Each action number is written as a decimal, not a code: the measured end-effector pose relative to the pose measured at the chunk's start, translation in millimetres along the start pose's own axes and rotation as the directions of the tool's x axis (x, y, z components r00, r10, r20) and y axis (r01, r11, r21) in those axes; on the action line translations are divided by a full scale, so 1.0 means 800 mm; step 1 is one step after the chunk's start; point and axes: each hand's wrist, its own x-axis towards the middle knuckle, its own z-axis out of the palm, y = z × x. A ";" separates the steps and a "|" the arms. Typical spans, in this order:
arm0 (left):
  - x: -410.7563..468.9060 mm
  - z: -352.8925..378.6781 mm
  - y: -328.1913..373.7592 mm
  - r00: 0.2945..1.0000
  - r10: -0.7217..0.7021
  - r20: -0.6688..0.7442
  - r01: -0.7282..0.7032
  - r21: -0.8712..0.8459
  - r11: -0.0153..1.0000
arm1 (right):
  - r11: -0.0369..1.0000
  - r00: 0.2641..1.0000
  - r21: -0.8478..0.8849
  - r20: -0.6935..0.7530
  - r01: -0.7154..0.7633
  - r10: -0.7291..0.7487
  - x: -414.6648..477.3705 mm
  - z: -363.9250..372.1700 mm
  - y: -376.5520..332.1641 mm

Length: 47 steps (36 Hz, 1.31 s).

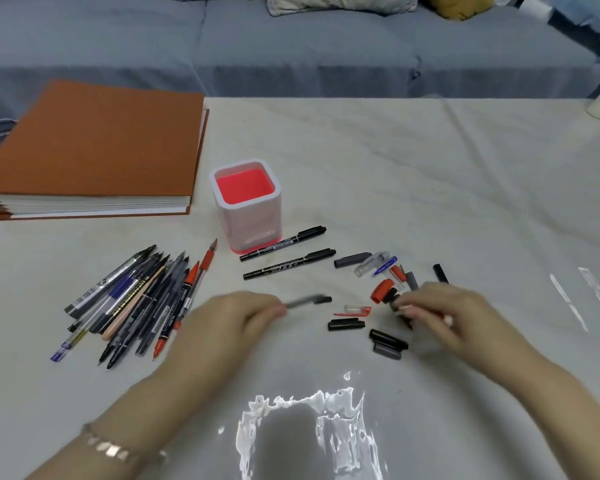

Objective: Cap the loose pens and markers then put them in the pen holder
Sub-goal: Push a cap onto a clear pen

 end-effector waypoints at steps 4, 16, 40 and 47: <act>-0.001 -0.007 -0.024 0.994 -0.059 -0.092 0.049 -0.104 0.993 | 0.974 0.977 -0.132 -0.133 -0.183 0.165 -0.009 -0.016 0.045; -0.005 0.016 0.005 0.999 -0.021 -0.037 0.015 -0.163 0.986 | 0.845 0.898 -0.304 -0.164 -0.439 0.407 0.047 0.022 0.033; -0.006 0.000 0.026 0.974 -0.200 -0.104 0.122 -0.501 0.857 | 0.600 0.923 0.725 0.129 -0.338 0.363 0.025 0.006 -0.071; -0.013 -0.007 0.026 0.984 -0.152 -0.092 0.087 -0.494 0.865 | 0.690 0.949 0.681 0.024 -0.245 0.313 0.025 0.008 -0.085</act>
